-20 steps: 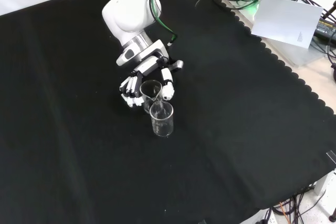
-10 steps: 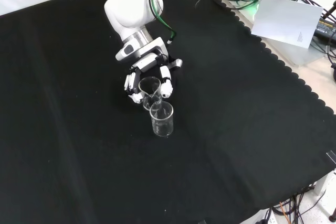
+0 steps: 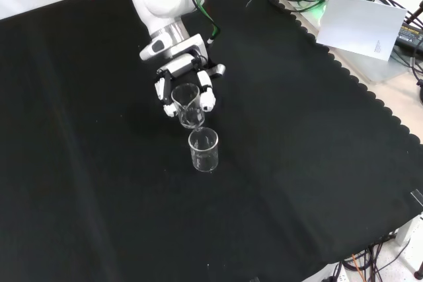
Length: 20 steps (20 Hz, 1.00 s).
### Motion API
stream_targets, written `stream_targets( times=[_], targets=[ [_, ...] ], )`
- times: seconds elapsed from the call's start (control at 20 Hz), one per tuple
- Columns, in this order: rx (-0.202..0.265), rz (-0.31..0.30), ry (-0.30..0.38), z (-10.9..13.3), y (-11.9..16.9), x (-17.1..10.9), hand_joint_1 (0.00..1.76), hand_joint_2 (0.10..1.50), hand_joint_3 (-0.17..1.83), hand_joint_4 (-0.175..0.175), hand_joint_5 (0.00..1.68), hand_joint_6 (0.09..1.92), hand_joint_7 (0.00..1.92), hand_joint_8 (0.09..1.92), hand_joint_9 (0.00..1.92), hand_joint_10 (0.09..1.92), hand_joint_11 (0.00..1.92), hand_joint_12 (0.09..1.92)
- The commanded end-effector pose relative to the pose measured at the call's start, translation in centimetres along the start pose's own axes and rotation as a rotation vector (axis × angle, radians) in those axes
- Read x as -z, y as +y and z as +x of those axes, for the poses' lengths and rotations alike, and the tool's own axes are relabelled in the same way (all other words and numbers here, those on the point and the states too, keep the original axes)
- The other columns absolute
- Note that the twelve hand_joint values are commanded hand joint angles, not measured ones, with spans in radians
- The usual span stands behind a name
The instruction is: Pick up the beaker on the right.
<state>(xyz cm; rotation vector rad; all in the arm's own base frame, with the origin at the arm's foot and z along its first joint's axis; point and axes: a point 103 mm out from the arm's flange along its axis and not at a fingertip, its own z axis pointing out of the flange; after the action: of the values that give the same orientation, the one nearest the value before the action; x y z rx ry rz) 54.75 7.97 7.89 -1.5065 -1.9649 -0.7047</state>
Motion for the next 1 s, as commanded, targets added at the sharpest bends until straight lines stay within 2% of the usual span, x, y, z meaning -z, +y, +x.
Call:
stream_targets(
  times=[0.05,0.45,0.65,0.8,0.9,1.0],
  targets=[
    [0.026,0.040,-0.063,0.2,-0.4,1.7,1.31,0.59,0.81,-0.168,1.20,0.85,1.28,0.78,1.47,0.68,1.32,0.74],
    [0.045,0.091,-0.146,0.9,-0.5,3.2,1.30,0.59,0.84,-0.175,1.18,0.90,1.24,0.86,1.47,0.74,1.31,0.75],
    [0.044,0.102,-0.159,1.3,-0.7,3.6,1.30,0.58,0.90,-0.175,1.13,1.00,1.20,0.98,1.44,0.89,1.27,0.79],
    [0.050,0.113,-0.178,1.7,-0.8,3.9,1.18,0.59,0.91,-0.098,1.13,1.04,1.35,1.08,1.43,0.98,1.25,0.83],
    [0.047,0.123,-0.192,2.1,-0.6,3.7,1.16,0.60,0.91,-0.077,1.13,1.05,1.38,1.11,1.43,1.00,1.24,0.84],
    [0.048,0.130,-0.202,2.1,-0.8,4.2,1.16,0.60,0.92,-0.071,1.12,1.06,1.39,1.12,1.43,1.01,1.23,0.85]
  ],
)
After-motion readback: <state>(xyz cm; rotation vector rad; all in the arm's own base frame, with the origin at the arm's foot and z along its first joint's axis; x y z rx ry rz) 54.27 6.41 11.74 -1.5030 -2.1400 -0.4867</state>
